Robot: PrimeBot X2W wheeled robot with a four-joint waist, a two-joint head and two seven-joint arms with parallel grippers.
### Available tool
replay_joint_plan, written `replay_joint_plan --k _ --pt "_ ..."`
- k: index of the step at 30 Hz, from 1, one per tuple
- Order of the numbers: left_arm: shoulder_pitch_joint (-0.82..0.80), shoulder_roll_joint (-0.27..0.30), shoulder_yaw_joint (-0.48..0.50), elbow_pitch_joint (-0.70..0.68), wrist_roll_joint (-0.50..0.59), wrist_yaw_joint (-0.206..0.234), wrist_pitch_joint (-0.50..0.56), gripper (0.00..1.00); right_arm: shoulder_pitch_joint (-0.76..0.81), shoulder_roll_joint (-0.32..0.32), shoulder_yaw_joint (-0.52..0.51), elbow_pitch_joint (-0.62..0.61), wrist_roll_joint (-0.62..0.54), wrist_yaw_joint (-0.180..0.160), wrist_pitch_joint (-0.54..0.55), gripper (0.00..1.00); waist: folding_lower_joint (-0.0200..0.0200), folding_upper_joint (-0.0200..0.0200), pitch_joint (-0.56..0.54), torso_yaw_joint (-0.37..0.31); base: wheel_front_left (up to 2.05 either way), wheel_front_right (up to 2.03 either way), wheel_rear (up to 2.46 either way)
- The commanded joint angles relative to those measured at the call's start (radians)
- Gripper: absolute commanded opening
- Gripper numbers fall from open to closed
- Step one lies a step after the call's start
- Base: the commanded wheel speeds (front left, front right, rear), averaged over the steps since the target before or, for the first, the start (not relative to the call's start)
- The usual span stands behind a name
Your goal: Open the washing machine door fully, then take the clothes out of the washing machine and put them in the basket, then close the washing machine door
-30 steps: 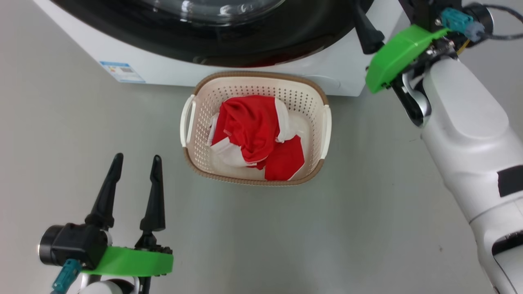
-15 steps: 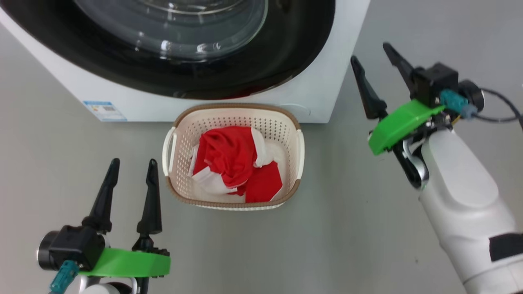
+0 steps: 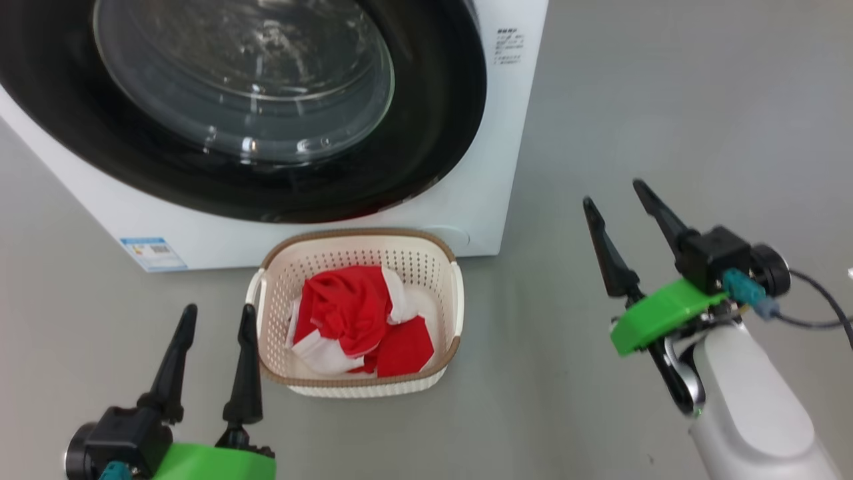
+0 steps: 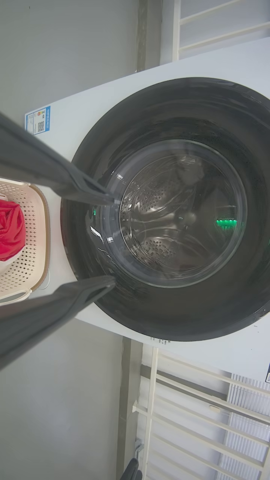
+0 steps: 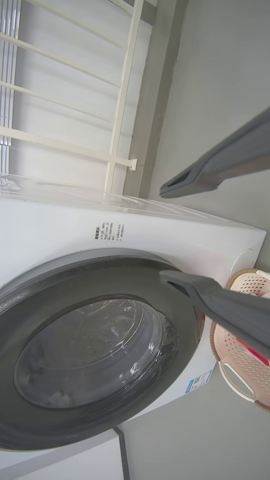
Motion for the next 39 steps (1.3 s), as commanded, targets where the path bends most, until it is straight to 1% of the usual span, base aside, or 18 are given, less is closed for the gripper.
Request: replay_joint_plan --k 1,7,11,14,19,28,39 --pt "0.002 0.012 0.037 -0.028 -0.008 0.003 -0.008 1.0 0.018 0.008 0.009 -0.035 -0.01 -0.004 -0.006 1.0 0.0 -0.0001 -0.044 -0.026 0.0 0.0 0.0" --pt "0.051 0.013 0.059 -0.031 0.002 -0.001 -0.008 1.0 0.128 0.01 -0.022 -0.1 -0.027 -0.004 -0.006 1.0 0.0 -0.0001 -0.087 -0.043 0.0 0.0 0.0" --pt "0.088 0.015 0.076 -0.024 0.016 -0.001 -0.008 1.0 0.201 0.011 -0.071 -0.178 -0.023 -0.004 -0.006 1.0 0.0 -0.0001 -0.121 -0.049 0.0 0.0 0.0" --pt "0.112 0.015 0.089 -0.024 0.005 -0.002 -0.008 1.0 0.27 0.012 -0.096 -0.229 -0.01 -0.004 -0.006 1.0 0.0 -0.0001 -0.141 -0.052 0.0 0.0 0.0" --pt "0.139 0.015 0.111 -0.041 0.008 -0.006 -0.008 1.0 0.346 0.012 -0.092 -0.276 0.004 -0.004 -0.006 1.0 0.0 -0.0001 -0.155 -0.064 0.0 0.0 0.0" --pt "0.178 0.014 0.144 -0.099 0.022 -0.019 -0.008 1.0 0.424 0.012 -0.084 -0.344 -0.001 -0.004 -0.006 1.0 0.0 -0.0001 -0.176 -0.083 0.0 0.0 0.0" --pt "0.204 0.013 0.144 -0.1 0.041 -0.016 -0.008 1.0 0.463 0.012 -0.085 -0.375 0.0 -0.004 -0.006 1.0 0.0 -0.0001 -0.182 -0.082 0.0 0.0 0.0"
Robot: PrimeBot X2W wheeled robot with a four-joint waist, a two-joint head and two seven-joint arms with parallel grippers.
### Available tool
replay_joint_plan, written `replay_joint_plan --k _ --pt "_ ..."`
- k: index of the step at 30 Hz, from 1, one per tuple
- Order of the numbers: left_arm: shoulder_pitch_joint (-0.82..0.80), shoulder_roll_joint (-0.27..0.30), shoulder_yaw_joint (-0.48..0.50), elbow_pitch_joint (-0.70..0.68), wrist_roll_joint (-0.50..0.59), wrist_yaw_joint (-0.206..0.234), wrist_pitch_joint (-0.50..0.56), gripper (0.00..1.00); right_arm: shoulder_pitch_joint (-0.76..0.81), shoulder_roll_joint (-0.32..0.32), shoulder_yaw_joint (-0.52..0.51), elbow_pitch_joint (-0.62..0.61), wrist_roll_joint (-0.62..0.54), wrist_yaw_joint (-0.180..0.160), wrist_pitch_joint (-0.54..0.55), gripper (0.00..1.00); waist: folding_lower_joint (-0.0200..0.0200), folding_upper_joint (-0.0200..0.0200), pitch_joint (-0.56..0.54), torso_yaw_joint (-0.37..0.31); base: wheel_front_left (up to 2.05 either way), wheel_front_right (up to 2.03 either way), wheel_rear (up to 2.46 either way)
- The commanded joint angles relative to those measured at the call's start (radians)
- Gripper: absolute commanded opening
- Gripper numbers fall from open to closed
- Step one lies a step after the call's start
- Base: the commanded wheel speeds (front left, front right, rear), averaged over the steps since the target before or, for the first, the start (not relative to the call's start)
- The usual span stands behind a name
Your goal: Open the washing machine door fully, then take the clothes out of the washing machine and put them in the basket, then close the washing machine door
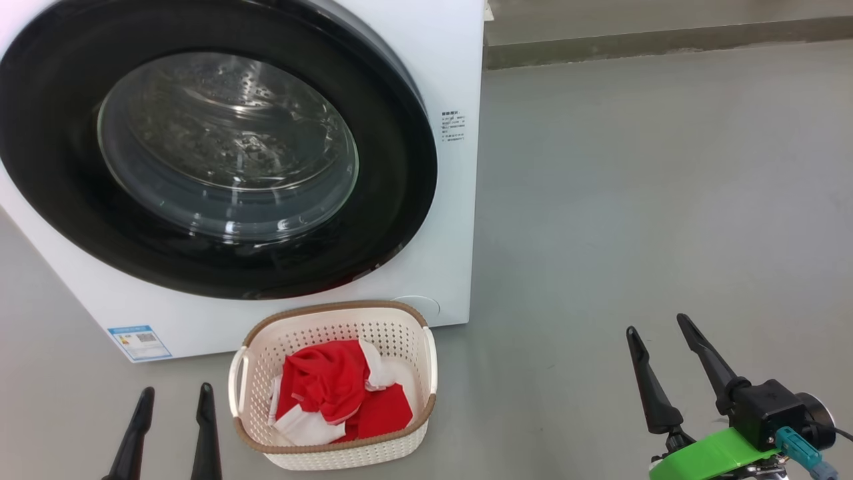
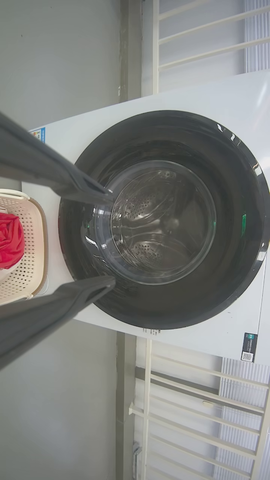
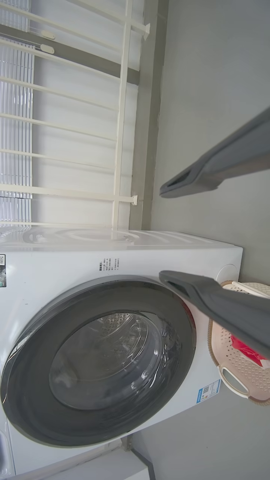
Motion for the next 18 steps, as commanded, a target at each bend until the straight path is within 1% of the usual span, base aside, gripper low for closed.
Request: replay_joint_plan --k 1,9,10,16,18 --pt "-0.015 0.01 0.033 -0.024 0.012 0.003 -0.008 1.0 -0.015 -0.004 0.019 -0.029 -0.001 -0.004 -0.006 1.0 0.0 0.0 0.0 0.002 0.0 0.0 0.0" --pt "-0.009 0.009 0.033 -0.026 0.02 0.016 -0.008 1.0 -0.006 -0.004 0.019 -0.026 0.0 -0.004 -0.006 1.0 0.0 0.0 -0.005 0.014 0.0 0.0 0.0" --pt "0.002 -0.001 0.0 0.004 0.008 0.011 0.0 0.0 0.003 0.001 0.0 0.004 0.0 0.0 0.0 0.0 0.0 0.0 -0.005 0.014 0.0 0.0 0.0" --pt "0.002 -0.024 -0.008 0.089 0.005 0.011 0.008 0.0 0.036 0.017 0.01 0.085 0.001 0.0 0.001 0.0 0.0 0.0 -0.005 0.014 0.0 0.0 0.0" --pt "-0.002 -0.025 -0.006 0.098 -0.013 0.01 0.014 0.0 0.037 0.017 0.009 0.09 0.021 0.0 0.005 0.0 0.0001 0.0 -0.004 0.014 0.0 0.0 0.0"
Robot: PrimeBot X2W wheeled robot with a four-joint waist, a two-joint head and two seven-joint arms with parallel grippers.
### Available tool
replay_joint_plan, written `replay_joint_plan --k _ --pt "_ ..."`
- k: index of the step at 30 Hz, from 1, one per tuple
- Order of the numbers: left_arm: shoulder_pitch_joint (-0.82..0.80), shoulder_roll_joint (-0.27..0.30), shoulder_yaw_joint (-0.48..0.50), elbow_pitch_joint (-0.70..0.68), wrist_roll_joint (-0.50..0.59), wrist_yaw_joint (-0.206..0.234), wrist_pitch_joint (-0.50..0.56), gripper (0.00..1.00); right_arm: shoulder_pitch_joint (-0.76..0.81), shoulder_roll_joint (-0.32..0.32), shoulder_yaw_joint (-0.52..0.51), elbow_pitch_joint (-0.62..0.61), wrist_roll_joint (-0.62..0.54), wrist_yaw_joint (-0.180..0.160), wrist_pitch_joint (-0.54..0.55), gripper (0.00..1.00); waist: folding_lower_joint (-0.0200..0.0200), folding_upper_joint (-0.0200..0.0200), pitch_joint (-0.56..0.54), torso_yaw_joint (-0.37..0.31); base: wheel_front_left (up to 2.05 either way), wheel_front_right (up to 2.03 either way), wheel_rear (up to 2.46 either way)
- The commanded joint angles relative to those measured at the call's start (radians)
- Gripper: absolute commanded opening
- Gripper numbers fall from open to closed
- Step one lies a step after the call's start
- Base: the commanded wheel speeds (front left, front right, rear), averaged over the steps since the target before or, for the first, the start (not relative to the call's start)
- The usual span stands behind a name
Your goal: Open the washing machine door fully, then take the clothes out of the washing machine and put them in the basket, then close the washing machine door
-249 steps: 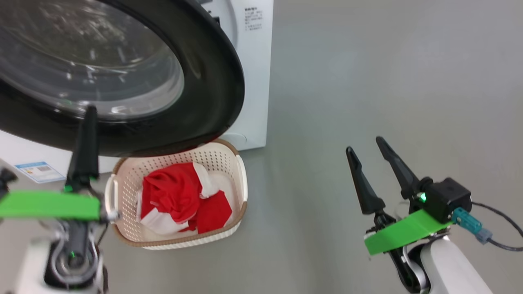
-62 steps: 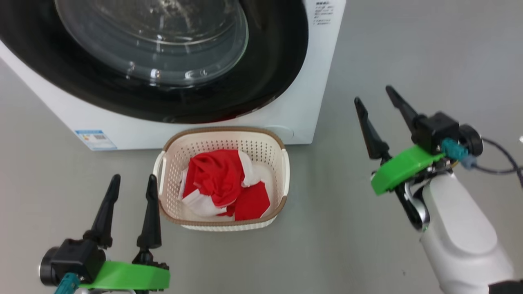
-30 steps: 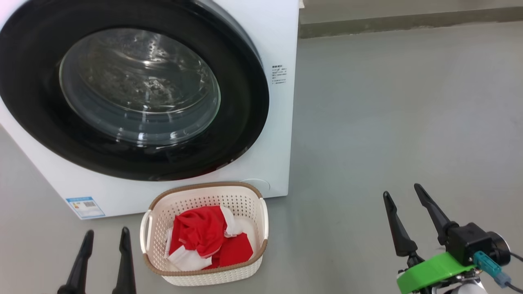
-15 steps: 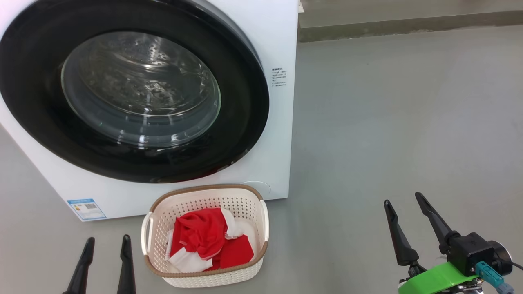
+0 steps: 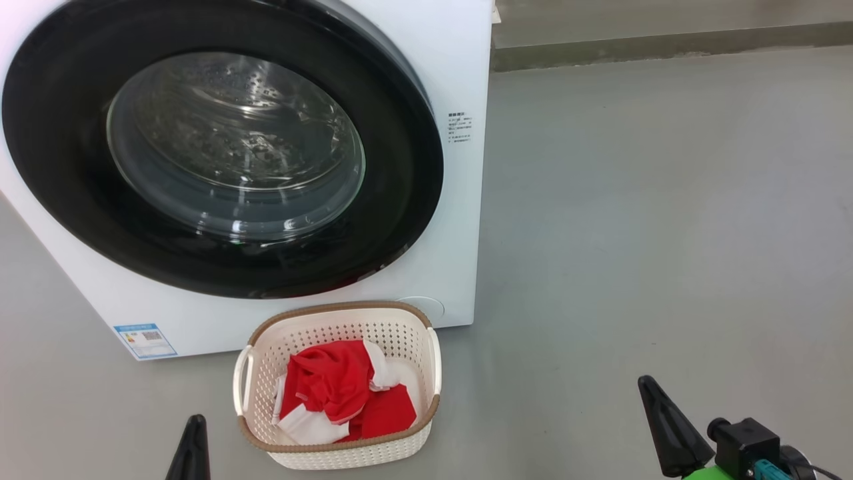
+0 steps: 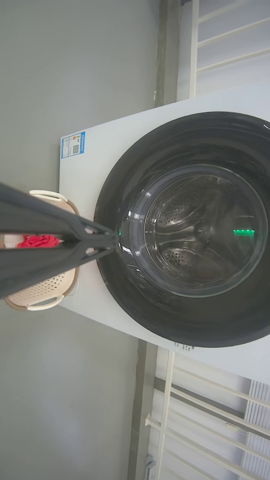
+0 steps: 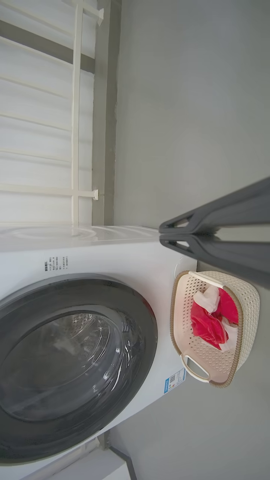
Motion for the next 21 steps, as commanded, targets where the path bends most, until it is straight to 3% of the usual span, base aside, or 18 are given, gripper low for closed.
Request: replay_joint_plan --k 1,5,9,21 --pt "-0.008 0.006 0.005 -0.014 -0.028 -0.002 0.009 0.0 -0.018 -0.005 -0.002 -0.021 0.032 0.0 0.006 0.0 0.0002 0.0 0.001 0.001 0.0 0.0 0.0" --pt "-0.014 0.007 0.005 -0.011 -0.074 -0.004 0.02 0.0 -0.022 -0.007 -0.004 -0.023 0.08 0.0 0.016 0.0 0.0023 0.0 0.0 0.002 0.0 0.0 0.0" --pt "-0.021 0.008 0.005 -0.006 -0.121 -0.007 0.031 0.0 -0.027 -0.009 -0.006 -0.023 0.128 0.0 0.027 0.0 0.0003 0.0 0.003 0.003 0.0 0.0 0.0" --pt "-0.046 0.012 0.007 0.008 -0.27 -0.015 0.067 0.0 -0.044 -0.015 -0.015 -0.023 0.283 -0.001 0.061 0.0 0.0001 0.0 0.009 0.007 0.0 0.0 0.0"
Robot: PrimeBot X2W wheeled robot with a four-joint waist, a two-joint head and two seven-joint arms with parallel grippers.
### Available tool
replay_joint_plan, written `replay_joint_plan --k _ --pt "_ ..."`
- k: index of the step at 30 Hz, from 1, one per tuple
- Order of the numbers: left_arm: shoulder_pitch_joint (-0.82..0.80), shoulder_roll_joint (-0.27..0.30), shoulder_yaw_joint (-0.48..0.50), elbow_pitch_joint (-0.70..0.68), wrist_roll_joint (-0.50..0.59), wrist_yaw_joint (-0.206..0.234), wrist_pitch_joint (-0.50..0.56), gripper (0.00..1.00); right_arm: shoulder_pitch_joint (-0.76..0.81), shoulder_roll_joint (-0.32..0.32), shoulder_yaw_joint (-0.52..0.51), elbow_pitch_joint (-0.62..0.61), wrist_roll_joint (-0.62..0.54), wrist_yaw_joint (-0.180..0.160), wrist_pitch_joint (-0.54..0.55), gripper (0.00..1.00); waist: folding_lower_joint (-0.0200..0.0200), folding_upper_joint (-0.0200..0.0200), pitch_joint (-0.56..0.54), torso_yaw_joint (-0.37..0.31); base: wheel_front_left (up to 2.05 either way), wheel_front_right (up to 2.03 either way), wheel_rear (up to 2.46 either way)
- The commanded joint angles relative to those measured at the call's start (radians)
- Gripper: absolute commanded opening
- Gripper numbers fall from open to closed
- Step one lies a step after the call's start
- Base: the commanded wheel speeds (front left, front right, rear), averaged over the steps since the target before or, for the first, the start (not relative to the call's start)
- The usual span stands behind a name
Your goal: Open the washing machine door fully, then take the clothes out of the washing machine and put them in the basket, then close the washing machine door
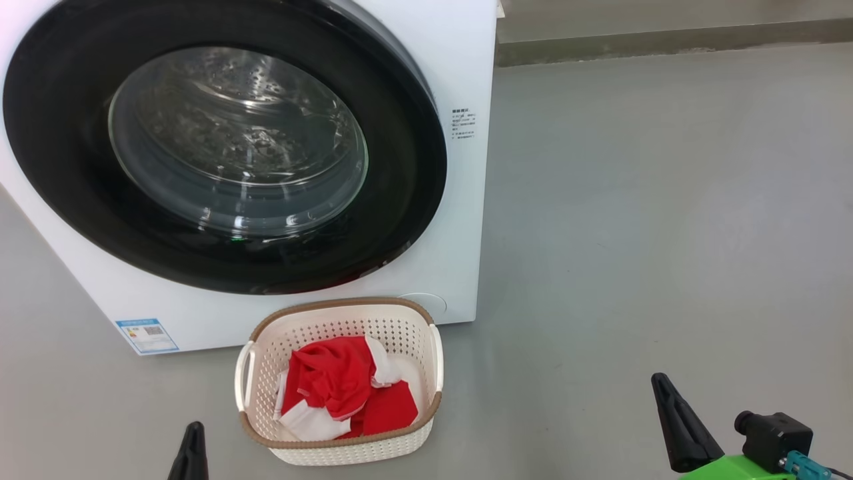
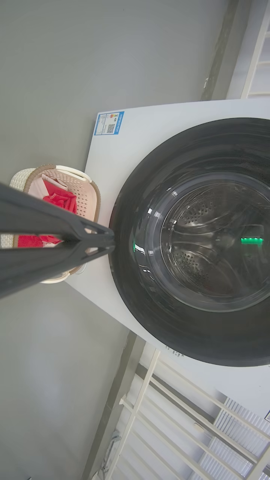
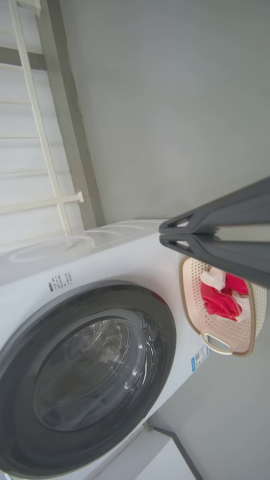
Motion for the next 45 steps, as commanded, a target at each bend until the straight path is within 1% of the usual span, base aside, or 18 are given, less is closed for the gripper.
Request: replay_joint_plan --k 1,2,45 --pt "-0.042 0.012 0.007 -0.018 -0.039 -0.005 0.006 0.0 -0.049 -0.013 -0.007 -0.026 0.038 -0.001 0.01 0.0 -0.0002 0.0 0.001 0.001 0.0 0.0 0.0" --pt "-0.042 0.012 0.007 -0.018 -0.039 -0.005 0.006 0.0 -0.049 -0.013 -0.007 -0.026 0.038 -0.001 0.01 0.0 -0.0002 0.0 0.001 0.001 0.0 0.0 0.0" --pt "-0.123 0.024 0.016 0.032 -0.53 -0.033 0.13 0.0 -0.105 -0.026 -0.044 -0.03 0.541 -0.002 0.131 0.0 -0.0002 0.0 0.018 0.014 0.0 0.0 0.0"
